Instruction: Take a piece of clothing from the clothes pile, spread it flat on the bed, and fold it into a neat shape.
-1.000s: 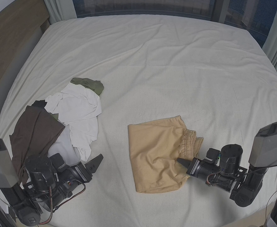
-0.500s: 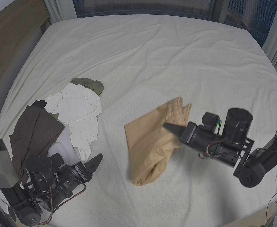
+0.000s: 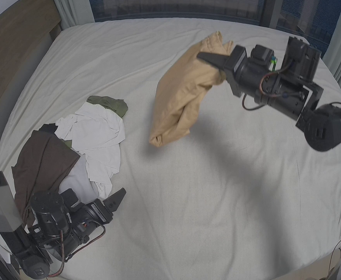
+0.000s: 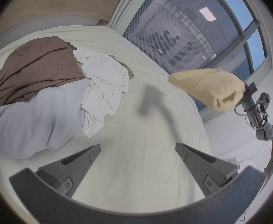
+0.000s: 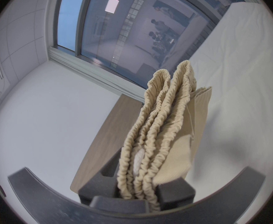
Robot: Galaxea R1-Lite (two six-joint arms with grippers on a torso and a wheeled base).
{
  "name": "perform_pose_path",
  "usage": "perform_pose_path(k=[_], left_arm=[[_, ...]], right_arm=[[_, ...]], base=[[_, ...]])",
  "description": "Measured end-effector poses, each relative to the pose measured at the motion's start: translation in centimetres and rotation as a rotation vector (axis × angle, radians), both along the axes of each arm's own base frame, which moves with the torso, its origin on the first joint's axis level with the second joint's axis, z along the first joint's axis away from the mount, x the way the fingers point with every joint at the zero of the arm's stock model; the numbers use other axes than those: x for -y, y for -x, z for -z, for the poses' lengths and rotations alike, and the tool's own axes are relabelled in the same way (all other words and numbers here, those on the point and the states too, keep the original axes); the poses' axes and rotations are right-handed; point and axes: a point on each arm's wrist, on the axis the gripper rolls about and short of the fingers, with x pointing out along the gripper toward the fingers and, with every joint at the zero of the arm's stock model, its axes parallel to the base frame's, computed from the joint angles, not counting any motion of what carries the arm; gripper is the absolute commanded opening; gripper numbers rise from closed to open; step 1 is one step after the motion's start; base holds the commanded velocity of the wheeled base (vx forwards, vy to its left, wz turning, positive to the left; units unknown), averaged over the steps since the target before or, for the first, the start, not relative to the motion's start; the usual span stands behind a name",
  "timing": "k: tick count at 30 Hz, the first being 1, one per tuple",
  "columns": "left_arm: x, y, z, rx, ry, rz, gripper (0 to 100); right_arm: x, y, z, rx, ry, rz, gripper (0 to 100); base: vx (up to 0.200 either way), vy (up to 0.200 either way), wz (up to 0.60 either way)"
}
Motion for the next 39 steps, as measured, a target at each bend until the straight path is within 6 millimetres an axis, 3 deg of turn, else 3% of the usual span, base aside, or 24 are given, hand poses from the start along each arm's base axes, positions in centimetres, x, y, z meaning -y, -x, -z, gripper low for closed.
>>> perform_pose_path(k=[4, 9, 11, 17, 20, 24, 25, 31, 39], left_arm=[[0.0, 0.0, 0.0, -0.004, 0.017, -0.005, 100], [0.1, 0.1, -0.1, -0.007, 0.028, -0.007, 100], [0.1, 0.2, -0.1, -0.006, 0.031, -0.009, 100], [0.4, 0.4, -0.2, -0.003, 0.037, -0.002, 100], [0.6, 0.5, -0.3, -0.002, 0.04, 0.001, 100], [0.6, 0.6, -0.3, -0.001, 0.044, 0.004, 100], [0.7, 0.6, -0.3, -0.001, 0.044, 0.005, 100], [0.9, 0.6, -0.4, 0.003, 0.049, 0.015, 100], [1.3, 0.7, -0.5, 0.009, 0.053, 0.033, 100]], right_arm=[[0.0, -2.7, -0.6, 0.016, -0.005, 0.02, 0], [0.1, -6.0, 1.7, -0.012, 0.012, 0.049, 0], [0.4, -7.4, 3.8, -0.042, 0.031, 0.067, 0], [2.7, -10.4, 12.9, -0.201, 0.128, 0.136, 0], [4.2, -10.7, 16.9, -0.286, 0.186, 0.168, 0], [6.0, -10.0, 20.2, -0.366, 0.242, 0.198, 0], [6.3, -9.7, 20.7, -0.38, 0.251, 0.202, 100], [7.9, -7.5, 22.3, -0.407, 0.315, 0.228, 100], [9.0, -4.2, 21.9, -0.378, 0.354, 0.299, 100]], base=[[0.0, 0.0, 0.0], [0.0, 0.0, 0.0], [0.0, 0.0, 0.0], [0.0, 0.0, 0.0], [0.0, 0.0, 0.0], [0.0, 0.0, 0.0], [0.0, 0.0, 0.0], [0.0, 0.0, 0.0], [0.0, 0.0, 0.0]])
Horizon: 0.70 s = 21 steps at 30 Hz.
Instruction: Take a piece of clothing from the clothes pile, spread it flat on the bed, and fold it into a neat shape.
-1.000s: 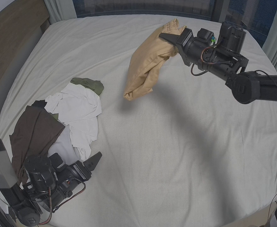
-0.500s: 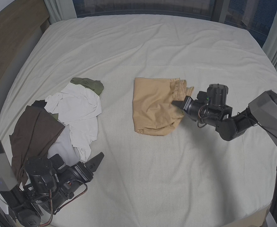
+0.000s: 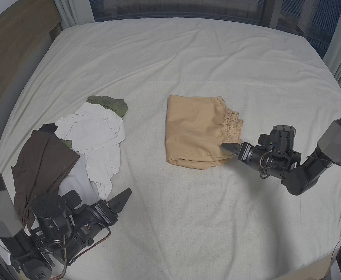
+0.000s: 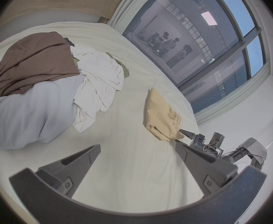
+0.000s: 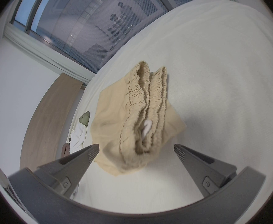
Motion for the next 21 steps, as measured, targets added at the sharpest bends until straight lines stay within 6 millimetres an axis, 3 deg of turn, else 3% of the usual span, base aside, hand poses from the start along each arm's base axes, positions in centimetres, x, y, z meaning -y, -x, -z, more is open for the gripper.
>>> perform_pose_path(k=[5, 11, 21], left_arm=[[0.5, 0.8, -1.1, 0.043, 0.016, 0.044, 100], [0.3, 2.9, -3.5, 0.156, -0.007, 0.117, 100], [-3.3, 5.3, -6.0, 0.239, -0.097, 0.067, 100]], right_arm=[[0.9, 3.2, -2.5, 0.047, 0.035, -0.005, 100], [2.8, 8.6, -6.6, 0.117, 0.094, -0.014, 100], [6.7, 19.1, -11.0, 0.23, 0.141, 0.025, 100]], base=[[0.0, 0.0, 0.0], [0.0, 0.0, 0.0], [0.0, 0.0, 0.0]])
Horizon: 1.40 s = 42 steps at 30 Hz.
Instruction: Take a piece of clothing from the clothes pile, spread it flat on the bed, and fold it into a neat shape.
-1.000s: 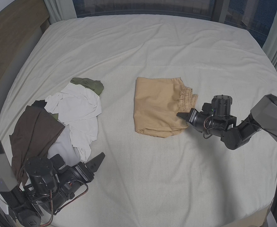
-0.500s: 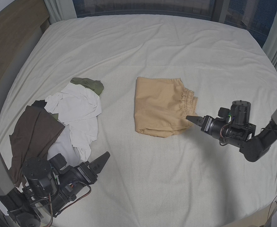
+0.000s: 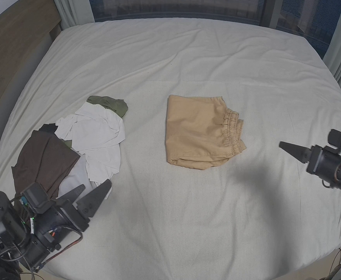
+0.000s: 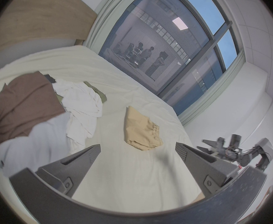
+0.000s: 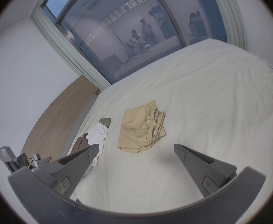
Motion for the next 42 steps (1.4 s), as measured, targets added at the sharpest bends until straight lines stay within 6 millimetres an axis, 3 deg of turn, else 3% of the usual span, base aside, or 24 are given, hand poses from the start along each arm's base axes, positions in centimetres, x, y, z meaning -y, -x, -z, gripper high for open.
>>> perform_pose_path(k=[8, 18, 23, 29, 36, 42], left_arm=[[-4.2, 3.1, -0.5, -0.027, -0.059, -0.062, 100], [-8.1, 8.7, 0.3, 0.031, -0.177, -0.156, 100], [-9.1, 12.1, 2.1, 0.115, -0.426, -0.241, 100], [-9.3, 14.4, 3.6, 0.223, -0.628, -0.315, 100], [-9.2, 15.3, 4.3, 0.245, -0.56, -0.359, 100], [-9.2, 15.5, 5.0, 0.193, -0.536, -0.351, 100]], right_arm=[[2.3, 8.3, 0.3, 0.096, 0.031, 0.048, 100], [3.8, 14.2, 3.5, 0.137, 0.105, 0.2, 100], [4.1, 17.0, 6.2, 0.183, 0.184, 0.217, 100], [4.1, 18.9, 8.7, 0.257, 0.241, 0.218, 100], [4.3, 19.6, 10.1, 0.275, 0.382, 0.34, 100], [4.3, 19.8, 10.5, 0.282, 0.436, 0.335, 100]], base=[[0.0, 0.0, 0.0], [0.0, 0.0, 0.0], [0.0, 0.0, 0.0], [0.0, 0.0, 0.0], [0.0, 0.0, 0.0], [0.0, 0.0, 0.0]])
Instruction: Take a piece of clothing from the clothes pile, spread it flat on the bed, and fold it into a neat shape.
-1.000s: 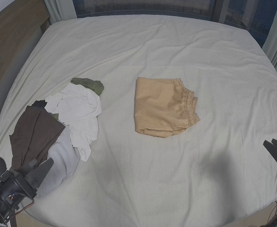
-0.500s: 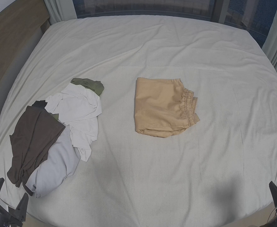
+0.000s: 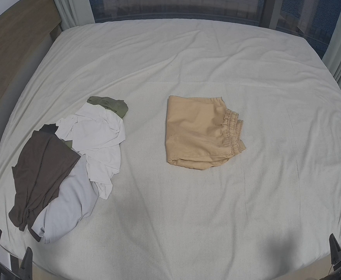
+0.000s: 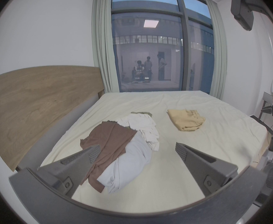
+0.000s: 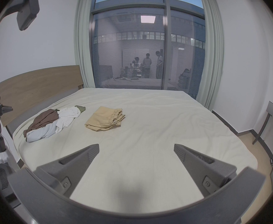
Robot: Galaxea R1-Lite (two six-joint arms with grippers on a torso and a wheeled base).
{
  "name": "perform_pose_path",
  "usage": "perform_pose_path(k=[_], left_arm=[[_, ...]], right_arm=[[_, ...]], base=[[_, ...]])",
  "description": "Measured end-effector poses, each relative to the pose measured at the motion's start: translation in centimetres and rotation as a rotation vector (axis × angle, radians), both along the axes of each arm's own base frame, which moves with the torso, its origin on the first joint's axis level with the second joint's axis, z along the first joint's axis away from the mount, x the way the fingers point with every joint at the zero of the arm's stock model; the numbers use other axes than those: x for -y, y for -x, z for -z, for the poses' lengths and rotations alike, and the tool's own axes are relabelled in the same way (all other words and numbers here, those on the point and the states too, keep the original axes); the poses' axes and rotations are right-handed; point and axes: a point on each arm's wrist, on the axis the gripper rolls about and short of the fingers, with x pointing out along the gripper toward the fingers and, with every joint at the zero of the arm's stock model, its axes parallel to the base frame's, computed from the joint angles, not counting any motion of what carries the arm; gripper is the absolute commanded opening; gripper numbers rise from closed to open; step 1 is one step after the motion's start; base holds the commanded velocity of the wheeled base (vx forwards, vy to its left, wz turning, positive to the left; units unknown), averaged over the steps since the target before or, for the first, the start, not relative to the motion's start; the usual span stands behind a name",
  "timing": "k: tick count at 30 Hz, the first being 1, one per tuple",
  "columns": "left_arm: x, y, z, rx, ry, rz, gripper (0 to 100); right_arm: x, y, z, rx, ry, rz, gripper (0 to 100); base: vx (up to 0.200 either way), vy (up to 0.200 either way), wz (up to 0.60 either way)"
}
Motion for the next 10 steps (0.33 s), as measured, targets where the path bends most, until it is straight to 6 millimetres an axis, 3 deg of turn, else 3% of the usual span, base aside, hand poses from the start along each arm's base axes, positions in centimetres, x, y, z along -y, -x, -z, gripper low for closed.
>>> perform_pose_path(k=[10], left_arm=[[0.01, 0.05, -0.03, 0.011, 0.013, 0.002, 100]], right_arm=[[0.0, 0.08, 0.04, 0.008, -0.038, 0.011, 100]], base=[[0.0, 0.0, 0.0]])
